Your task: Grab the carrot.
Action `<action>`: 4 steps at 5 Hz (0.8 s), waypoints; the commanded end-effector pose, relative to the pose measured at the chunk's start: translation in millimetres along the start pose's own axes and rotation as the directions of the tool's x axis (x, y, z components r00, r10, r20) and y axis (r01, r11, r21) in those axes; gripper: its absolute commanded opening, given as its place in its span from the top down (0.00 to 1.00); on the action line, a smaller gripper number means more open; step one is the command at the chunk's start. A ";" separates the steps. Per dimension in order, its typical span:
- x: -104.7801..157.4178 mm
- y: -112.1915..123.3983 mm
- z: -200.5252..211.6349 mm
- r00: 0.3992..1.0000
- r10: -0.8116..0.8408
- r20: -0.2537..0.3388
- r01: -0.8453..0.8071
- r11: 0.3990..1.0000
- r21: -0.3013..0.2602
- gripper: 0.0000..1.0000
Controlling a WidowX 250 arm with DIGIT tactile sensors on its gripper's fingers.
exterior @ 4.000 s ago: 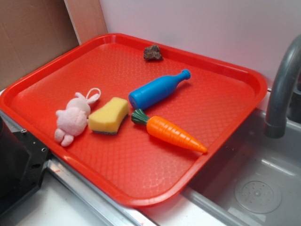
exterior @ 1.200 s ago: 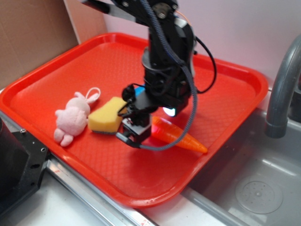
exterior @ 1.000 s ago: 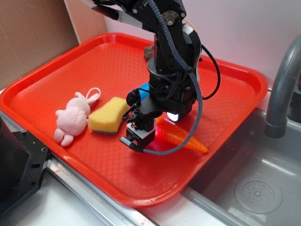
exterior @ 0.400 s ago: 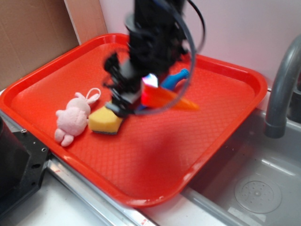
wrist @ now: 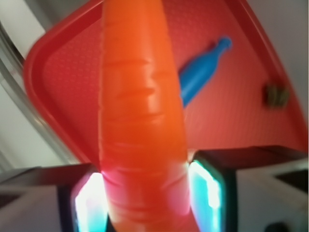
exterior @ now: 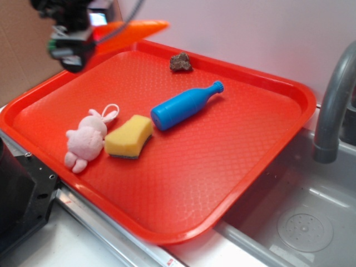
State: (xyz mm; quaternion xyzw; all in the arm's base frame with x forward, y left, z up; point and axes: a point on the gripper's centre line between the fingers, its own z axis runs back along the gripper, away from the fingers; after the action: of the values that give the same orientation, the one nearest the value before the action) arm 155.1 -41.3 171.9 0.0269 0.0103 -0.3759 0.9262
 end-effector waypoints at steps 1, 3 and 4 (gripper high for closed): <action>-68.0 -5.2 -6.2 0.867 0.473 0.157 -0.470 0.881 -0.061 1.00; -85.2 25.8 -0.5 0.722 0.689 0.059 -0.682 0.724 -0.105 1.00; -69.7 39.6 13.8 0.666 0.746 -0.008 -0.738 0.657 -0.152 1.00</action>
State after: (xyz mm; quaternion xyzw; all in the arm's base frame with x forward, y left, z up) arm 151.5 66.0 181.6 -0.0537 0.0237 0.0414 0.9974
